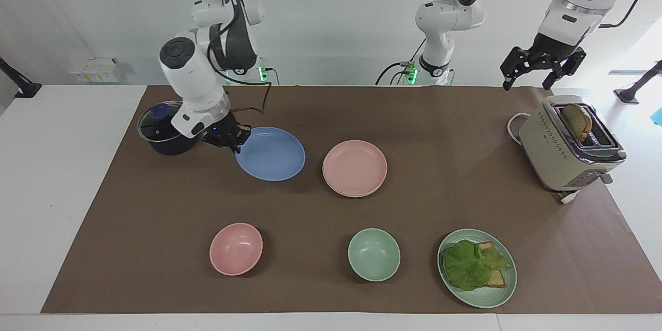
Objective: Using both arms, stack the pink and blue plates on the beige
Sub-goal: 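Lift the blue plate and carry it over the pink plate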
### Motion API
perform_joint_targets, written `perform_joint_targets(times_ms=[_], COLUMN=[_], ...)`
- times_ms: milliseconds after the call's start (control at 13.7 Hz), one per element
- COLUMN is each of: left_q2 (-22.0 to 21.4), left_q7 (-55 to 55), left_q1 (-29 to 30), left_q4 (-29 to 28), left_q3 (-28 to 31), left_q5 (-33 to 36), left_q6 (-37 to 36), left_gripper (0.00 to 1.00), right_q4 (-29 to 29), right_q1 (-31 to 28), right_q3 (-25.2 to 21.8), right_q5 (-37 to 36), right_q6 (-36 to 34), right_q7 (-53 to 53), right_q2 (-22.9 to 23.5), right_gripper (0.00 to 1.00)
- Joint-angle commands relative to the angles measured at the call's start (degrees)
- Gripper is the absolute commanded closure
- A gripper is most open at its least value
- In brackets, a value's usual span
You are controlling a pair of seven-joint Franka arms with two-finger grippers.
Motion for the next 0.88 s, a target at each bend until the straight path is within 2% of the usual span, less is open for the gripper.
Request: perform_joint_targets(times_ms=[0, 146, 438, 803], left_q2=[-0.37, -0.37, -0.37, -0.37], left_q7=[0.17, 0.17, 0.26, 0.17], left_q1=[-0.26, -0.26, -0.26, -0.26], left_q4=[-0.43, -0.43, -0.43, -0.43], left_q3=[0.18, 0.18, 0.18, 0.18], left_q5=[0.75, 0.75, 0.75, 0.75], left_q6=[-0.57, -0.57, -0.57, -0.57], left_gripper=[0.00, 0.00, 0.00, 0.00], right_q4=[1.78, 3.19, 3.19, 2.84], right_q1=[3.36, 8.37, 12.33, 13.76], right_q3=[-0.16, -0.07, 0.28, 0.37], right_q5=[3.71, 7.21, 15.04, 15.14], right_q6=[1.44, 3.88, 10.74, 14.17], right_q7=[7.09, 12.28, 15.72, 15.99], right_q2=[1.59, 4.05, 7.91, 12.22], right_gripper=[1.00, 1.00, 1.00, 1.00])
